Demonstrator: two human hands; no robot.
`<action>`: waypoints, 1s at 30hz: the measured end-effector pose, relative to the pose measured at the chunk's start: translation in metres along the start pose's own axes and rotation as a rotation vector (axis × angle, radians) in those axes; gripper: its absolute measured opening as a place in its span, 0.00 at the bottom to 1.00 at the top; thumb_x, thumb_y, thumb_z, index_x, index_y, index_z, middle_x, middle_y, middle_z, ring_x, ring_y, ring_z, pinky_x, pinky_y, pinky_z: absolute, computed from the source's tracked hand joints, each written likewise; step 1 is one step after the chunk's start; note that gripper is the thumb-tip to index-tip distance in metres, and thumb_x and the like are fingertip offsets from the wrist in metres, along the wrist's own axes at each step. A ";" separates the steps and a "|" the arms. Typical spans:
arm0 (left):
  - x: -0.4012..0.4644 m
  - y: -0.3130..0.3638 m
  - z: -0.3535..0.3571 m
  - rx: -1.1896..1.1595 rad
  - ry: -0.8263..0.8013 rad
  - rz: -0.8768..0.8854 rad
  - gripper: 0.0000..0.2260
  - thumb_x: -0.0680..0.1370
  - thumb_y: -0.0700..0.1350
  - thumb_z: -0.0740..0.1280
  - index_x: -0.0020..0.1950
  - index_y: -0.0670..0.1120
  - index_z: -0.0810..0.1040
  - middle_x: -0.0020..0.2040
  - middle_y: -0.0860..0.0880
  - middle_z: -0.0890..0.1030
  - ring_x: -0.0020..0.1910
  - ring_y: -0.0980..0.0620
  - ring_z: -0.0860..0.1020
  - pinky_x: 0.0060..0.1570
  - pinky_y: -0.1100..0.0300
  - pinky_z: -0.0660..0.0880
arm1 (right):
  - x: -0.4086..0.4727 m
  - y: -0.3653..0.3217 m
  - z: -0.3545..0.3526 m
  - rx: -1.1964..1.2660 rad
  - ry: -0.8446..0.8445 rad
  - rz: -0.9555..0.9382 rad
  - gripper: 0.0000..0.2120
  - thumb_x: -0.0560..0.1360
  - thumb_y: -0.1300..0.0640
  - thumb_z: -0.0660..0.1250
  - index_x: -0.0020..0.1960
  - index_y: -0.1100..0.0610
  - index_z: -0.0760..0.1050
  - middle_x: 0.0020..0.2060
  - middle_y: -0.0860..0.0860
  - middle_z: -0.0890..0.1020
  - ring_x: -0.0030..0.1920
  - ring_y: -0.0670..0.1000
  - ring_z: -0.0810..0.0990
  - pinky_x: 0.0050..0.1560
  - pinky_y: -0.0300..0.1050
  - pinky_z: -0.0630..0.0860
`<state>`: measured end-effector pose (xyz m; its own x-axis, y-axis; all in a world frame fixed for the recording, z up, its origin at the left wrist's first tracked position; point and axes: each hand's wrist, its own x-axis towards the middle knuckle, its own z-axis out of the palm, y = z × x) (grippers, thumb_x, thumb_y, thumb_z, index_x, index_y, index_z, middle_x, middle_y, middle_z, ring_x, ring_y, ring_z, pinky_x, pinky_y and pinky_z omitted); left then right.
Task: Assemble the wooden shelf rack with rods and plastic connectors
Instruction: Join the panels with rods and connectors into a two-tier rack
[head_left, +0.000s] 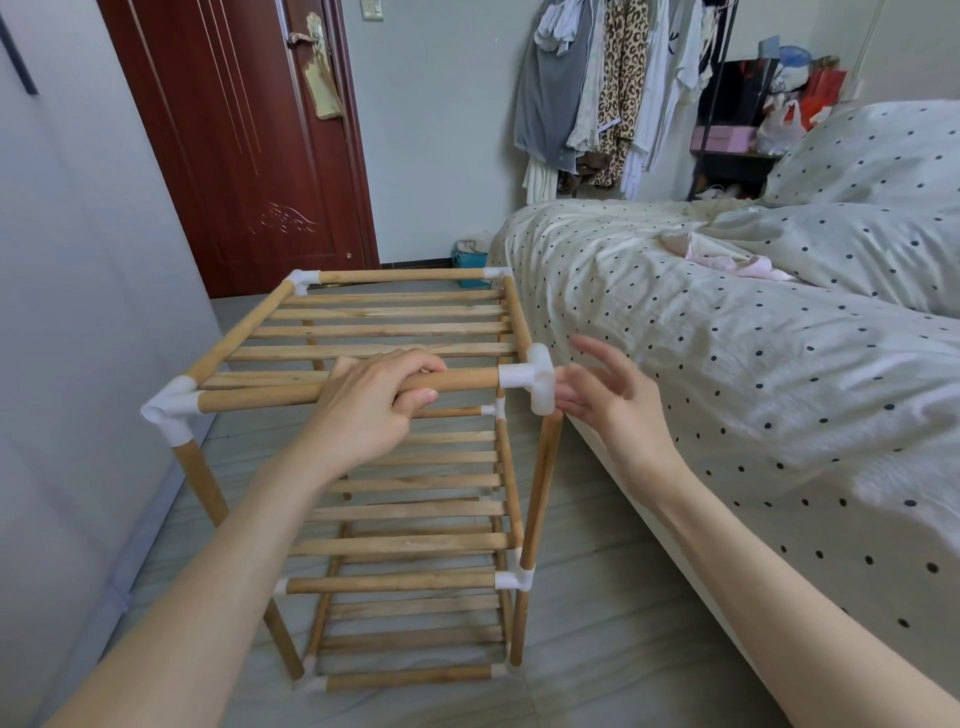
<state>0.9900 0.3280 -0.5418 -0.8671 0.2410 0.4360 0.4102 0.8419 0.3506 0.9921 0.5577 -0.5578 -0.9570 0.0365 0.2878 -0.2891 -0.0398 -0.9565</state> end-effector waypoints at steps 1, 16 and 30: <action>0.000 -0.001 -0.001 -0.006 -0.008 -0.017 0.08 0.79 0.48 0.62 0.53 0.62 0.71 0.41 0.63 0.74 0.43 0.68 0.66 0.45 0.63 0.54 | -0.001 0.002 -0.002 0.058 0.046 0.042 0.12 0.77 0.64 0.62 0.60 0.60 0.74 0.45 0.56 0.82 0.46 0.52 0.82 0.52 0.43 0.79; -0.001 0.033 0.010 0.127 0.049 0.042 0.24 0.75 0.67 0.41 0.45 0.59 0.74 0.39 0.61 0.75 0.44 0.61 0.70 0.48 0.57 0.54 | -0.024 0.039 0.010 -0.432 -0.447 0.021 0.10 0.78 0.55 0.63 0.50 0.59 0.80 0.45 0.57 0.83 0.49 0.56 0.80 0.55 0.54 0.76; -0.067 -0.030 -0.046 -0.073 0.183 -0.165 0.14 0.71 0.46 0.50 0.30 0.55 0.70 0.36 0.59 0.76 0.48 0.56 0.70 0.58 0.54 0.56 | -0.080 0.035 0.136 -0.198 -0.673 -0.031 0.07 0.78 0.54 0.64 0.44 0.52 0.79 0.35 0.59 0.76 0.37 0.56 0.74 0.46 0.60 0.75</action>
<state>1.0491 0.2639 -0.5432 -0.8612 0.0066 0.5081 0.2925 0.8241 0.4850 1.0549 0.4179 -0.6076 -0.7737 -0.5937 0.2214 -0.3679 0.1363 -0.9198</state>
